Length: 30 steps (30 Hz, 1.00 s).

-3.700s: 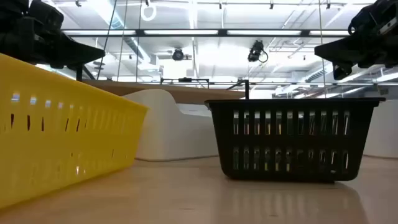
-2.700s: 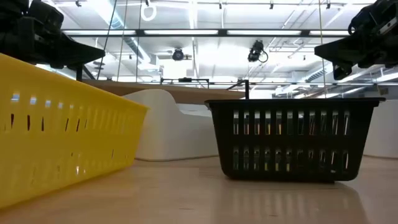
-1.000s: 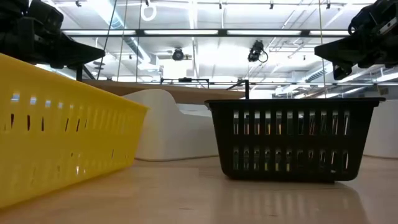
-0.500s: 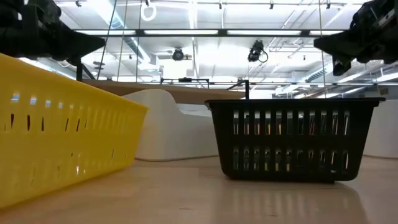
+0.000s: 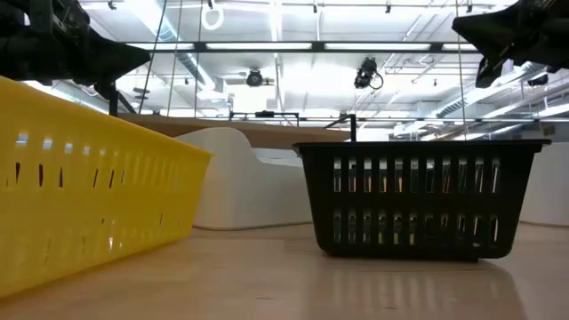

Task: Stack baskets on shelf by color
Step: Put the top right yellow bin on the shelf

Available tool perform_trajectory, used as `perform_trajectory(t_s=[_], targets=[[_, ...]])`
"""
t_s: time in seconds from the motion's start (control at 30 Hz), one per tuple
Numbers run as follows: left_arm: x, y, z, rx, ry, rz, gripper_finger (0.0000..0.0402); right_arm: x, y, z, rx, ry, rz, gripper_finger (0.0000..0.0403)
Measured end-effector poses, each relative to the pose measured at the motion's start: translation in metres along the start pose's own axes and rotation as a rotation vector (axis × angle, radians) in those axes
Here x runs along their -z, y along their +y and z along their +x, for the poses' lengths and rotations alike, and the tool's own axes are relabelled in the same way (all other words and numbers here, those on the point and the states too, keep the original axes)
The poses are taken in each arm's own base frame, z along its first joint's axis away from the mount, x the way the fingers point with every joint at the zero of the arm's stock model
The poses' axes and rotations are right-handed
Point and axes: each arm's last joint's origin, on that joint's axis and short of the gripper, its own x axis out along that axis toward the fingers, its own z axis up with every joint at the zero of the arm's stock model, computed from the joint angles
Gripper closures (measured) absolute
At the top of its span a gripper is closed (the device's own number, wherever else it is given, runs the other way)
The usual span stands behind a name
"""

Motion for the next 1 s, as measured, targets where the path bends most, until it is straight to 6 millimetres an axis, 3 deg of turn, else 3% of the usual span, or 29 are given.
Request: perform_trajectory(t_s=[0.23, 0.37, 0.63, 0.8, 1.0], targets=[[-0.014, 0.001, -0.001, -0.047, -0.147, -0.035, 0.0356, -0.002, 0.0, 0.0, 0.003, -0.015, 0.042, 0.0395], [-0.022, 0.001, -0.003, -0.052, -0.225, 0.013, 0.0332, -0.001, -0.001, 0.0, 0.044, -0.017, -0.017, 0.0395], [-0.037, 0.0, 0.002, -0.07, -0.204, 0.071, 0.0221, -0.007, -0.001, 0.006, 0.071, 0.008, -0.079, 0.0358], [-0.053, -0.004, 0.015, -0.101, -0.149, 0.112, 0.0151, -0.026, 0.006, 0.023, 0.095, 0.098, -0.135, 0.0318], [-0.064, -0.005, 0.045, -0.157, 0.018, 0.147, 0.0134, -0.048, 0.018, 0.062, 0.187, 0.373, -0.21, 0.0294]])
